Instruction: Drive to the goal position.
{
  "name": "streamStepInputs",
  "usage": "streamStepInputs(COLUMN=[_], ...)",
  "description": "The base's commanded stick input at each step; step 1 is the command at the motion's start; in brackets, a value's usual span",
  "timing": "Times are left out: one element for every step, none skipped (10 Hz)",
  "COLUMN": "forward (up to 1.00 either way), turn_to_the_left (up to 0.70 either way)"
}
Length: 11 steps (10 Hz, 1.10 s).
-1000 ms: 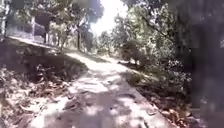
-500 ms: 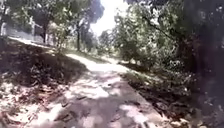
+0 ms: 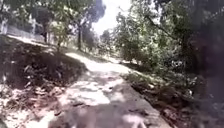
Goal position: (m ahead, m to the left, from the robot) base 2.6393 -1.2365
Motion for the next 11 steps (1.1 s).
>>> streamStepInputs(forward=[0.50,0.50,0.50,0.50,0.50,0.50,0.50,0.50,0.50,0.50,0.50], turn_to_the_left=[0.00,0.00,0.00,0.00,0.00,0.20,0.50,0.50,0.00,0.00,0.00])
